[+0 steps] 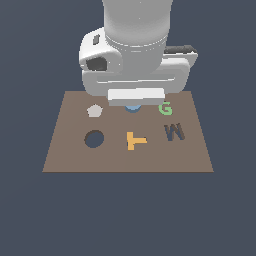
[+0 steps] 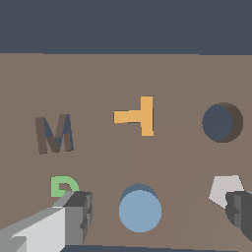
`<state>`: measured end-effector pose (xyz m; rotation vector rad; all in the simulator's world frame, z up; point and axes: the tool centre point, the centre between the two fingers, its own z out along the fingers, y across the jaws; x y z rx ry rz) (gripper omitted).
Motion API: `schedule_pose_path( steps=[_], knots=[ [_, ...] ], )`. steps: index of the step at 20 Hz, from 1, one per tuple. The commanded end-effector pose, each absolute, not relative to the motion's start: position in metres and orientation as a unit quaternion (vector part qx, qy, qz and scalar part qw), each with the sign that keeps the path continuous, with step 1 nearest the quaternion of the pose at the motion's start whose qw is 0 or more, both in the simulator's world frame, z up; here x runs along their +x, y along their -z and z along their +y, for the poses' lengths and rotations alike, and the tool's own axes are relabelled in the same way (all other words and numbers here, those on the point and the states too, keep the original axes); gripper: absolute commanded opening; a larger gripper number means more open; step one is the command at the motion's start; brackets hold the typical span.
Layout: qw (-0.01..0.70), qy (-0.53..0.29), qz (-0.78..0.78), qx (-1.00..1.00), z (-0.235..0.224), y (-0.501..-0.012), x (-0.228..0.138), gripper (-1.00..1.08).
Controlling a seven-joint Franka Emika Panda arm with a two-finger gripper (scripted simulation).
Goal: Insert a designated object into the corresponding slot on a board.
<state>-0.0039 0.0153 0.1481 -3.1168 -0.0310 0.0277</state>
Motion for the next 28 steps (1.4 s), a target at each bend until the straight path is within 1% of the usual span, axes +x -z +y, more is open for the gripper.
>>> schedule_pose_path(
  steps=[1,13,28],
  knots=[
    [0.012,-0.009,-0.010,-1.000,0.015,-0.148,-0.004,1.00],
    [0.010,-0.007,0.044,-0.999,0.012,-0.134,-0.015,1.00],
    [0.003,-0.002,0.238,-0.971,0.009,-0.081,-0.057,1.00]
  ],
)
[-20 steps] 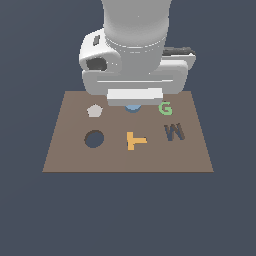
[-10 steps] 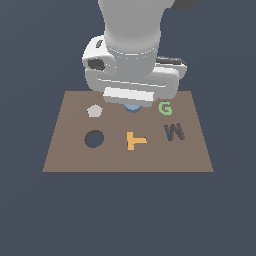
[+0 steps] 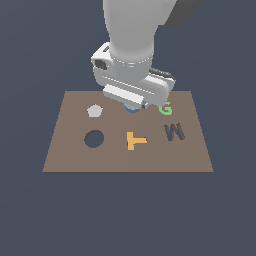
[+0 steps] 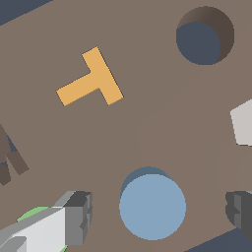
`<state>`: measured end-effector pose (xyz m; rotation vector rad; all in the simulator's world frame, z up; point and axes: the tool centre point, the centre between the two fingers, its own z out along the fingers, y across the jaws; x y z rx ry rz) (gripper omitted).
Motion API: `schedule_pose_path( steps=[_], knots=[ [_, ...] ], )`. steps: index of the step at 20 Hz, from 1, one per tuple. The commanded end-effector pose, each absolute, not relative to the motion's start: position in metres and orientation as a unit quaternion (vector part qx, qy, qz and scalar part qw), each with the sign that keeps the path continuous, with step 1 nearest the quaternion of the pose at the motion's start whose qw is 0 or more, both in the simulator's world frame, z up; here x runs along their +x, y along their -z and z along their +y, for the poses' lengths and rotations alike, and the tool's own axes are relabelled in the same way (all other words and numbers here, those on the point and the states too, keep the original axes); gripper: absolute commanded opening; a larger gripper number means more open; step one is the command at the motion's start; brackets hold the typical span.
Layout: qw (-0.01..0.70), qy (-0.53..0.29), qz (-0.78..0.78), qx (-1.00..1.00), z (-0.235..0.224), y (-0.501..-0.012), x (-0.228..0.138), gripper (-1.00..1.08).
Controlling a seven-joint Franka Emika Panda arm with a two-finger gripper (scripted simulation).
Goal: Insert a designated object into the corresponding slot on a board.
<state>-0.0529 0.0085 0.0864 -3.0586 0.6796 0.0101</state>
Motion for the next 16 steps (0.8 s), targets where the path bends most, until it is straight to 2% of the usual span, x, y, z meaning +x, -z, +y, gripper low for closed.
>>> schedule_pose_path(
  steps=[1,16],
  knots=[
    [0.003,-0.002,0.249,-0.968,0.009,-0.078,-0.060,1.00],
    [0.000,0.000,0.342,-0.940,0.016,-0.050,-0.079,1.00]
  ],
)
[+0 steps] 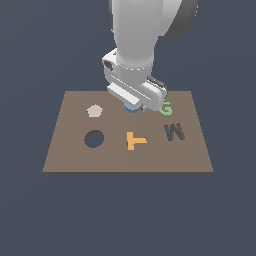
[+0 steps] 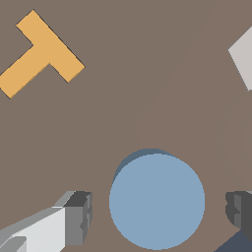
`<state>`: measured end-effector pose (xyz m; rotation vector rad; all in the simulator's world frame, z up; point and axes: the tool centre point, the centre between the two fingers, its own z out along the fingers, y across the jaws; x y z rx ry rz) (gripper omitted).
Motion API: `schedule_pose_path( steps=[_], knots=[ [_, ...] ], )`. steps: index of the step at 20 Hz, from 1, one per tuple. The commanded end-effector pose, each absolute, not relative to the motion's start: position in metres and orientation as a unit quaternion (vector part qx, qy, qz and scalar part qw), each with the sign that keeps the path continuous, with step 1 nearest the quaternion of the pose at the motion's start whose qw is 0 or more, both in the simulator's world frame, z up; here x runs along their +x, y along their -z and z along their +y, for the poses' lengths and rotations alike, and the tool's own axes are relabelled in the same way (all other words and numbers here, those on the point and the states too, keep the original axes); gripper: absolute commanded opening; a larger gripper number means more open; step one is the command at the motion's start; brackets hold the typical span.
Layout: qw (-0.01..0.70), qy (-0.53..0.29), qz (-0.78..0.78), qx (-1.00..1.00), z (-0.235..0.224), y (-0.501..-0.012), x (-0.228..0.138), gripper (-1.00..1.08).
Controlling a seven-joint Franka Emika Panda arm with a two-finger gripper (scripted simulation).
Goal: Insert a designated object into the corresponding slot on a board.
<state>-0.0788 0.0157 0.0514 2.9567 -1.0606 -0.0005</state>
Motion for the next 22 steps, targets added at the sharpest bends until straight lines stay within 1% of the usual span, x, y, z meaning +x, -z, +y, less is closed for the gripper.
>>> schedule_pose_path(
  steps=[1,6,15,16,22],
  knots=[
    [0.000,0.000,-0.343,0.940,0.016,-0.050,-0.079,1.00],
    [0.000,0.000,-0.341,0.940,0.017,-0.049,-0.079,1.00],
    [0.000,0.000,-0.342,0.940,0.017,-0.030,-0.080,1.00],
    [0.000,0.000,-0.342,0.940,0.017,-0.030,-0.080,-1.00],
    [0.000,0.000,-0.342,0.940,0.017,-0.030,-0.080,-1.00]
  ],
)
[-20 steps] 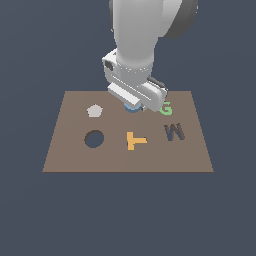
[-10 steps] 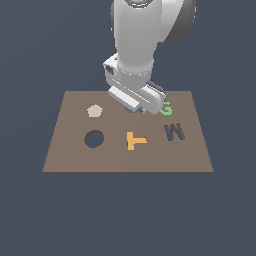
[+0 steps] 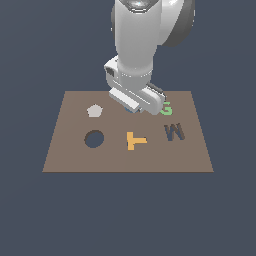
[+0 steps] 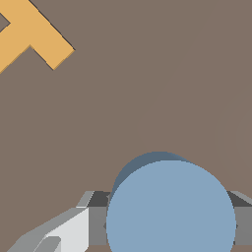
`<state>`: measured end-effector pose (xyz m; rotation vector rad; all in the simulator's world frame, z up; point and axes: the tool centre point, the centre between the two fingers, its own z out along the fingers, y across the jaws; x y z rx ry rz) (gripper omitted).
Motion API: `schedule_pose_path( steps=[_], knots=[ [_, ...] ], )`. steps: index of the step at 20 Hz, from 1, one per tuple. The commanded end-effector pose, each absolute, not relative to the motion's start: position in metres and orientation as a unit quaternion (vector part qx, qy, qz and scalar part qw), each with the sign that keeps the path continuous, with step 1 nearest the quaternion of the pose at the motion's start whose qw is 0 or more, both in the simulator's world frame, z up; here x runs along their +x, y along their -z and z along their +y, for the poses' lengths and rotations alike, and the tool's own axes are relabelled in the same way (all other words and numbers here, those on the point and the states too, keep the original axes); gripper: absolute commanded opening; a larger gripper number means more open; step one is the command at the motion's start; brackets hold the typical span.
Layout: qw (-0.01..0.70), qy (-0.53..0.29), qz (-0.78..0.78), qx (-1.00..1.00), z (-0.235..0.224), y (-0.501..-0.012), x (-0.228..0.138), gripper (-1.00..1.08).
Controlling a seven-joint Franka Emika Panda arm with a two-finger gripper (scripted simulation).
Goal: Insert a designated object into the corresponding slot on a board.
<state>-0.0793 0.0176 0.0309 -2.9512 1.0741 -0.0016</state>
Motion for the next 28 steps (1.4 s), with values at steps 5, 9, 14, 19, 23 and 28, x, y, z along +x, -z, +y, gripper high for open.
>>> schedule_pose_path(
  steps=[5,9,14,19,23,28],
  knots=[
    [0.000,0.000,0.342,-0.940,0.017,-0.031,-0.079,-1.00],
    [0.000,0.000,0.342,-0.940,0.017,-0.033,-0.079,-1.00],
    [0.000,0.000,0.343,-0.939,0.012,-0.034,-0.075,-1.00],
    [0.000,0.000,0.344,-0.939,-0.002,-0.035,-0.061,-1.00],
    [0.000,0.000,0.346,-0.938,-0.019,-0.036,-0.044,-1.00],
    [0.000,0.000,0.349,-0.937,-0.046,-0.037,-0.017,-1.00]
  ],
)
